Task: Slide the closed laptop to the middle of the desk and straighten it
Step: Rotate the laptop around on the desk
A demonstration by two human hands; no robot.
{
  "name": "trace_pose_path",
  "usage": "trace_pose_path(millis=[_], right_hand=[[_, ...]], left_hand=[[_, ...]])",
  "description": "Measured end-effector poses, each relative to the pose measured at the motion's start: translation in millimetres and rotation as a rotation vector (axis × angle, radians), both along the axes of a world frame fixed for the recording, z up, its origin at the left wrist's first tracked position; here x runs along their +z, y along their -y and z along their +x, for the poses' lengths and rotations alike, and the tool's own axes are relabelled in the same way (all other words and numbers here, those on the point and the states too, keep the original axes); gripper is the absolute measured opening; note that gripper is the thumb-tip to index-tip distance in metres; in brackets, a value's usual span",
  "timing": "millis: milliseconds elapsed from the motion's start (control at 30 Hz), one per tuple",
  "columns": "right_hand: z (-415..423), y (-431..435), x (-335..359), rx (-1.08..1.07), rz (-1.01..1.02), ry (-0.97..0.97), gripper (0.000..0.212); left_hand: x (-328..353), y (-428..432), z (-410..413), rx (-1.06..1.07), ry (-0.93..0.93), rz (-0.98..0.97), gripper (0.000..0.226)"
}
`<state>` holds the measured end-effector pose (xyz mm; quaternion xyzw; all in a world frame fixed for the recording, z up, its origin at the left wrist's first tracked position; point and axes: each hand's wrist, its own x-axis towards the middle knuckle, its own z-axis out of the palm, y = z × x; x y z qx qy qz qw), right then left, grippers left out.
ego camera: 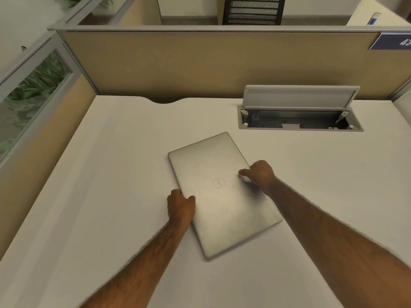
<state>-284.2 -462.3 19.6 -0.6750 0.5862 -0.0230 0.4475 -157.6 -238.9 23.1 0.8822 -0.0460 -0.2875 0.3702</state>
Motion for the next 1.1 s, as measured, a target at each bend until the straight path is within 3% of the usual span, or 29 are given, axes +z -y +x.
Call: trace_pose_path(millis=[233, 533, 667, 1100], right_hand=[[7, 4, 2, -0.129, 0.102, 0.08, 0.053], [17, 21, 13, 0.016, 0.075, -0.024, 0.048], [33, 24, 20, 0.123, 0.016, -0.071, 0.027], [52, 22, 22, 0.126, 0.001, -0.088, 0.035]], left_hand=[[-2, 1, 3, 0.03, -0.083, -0.039, 0.033], [-10, -1, -21, 0.108, -0.21, -0.088, 0.051], [-12, -2, -30, 0.194, -0.245, -0.127, 0.053], [-13, -2, -35, 0.195, -0.228, -0.144, 0.047]])
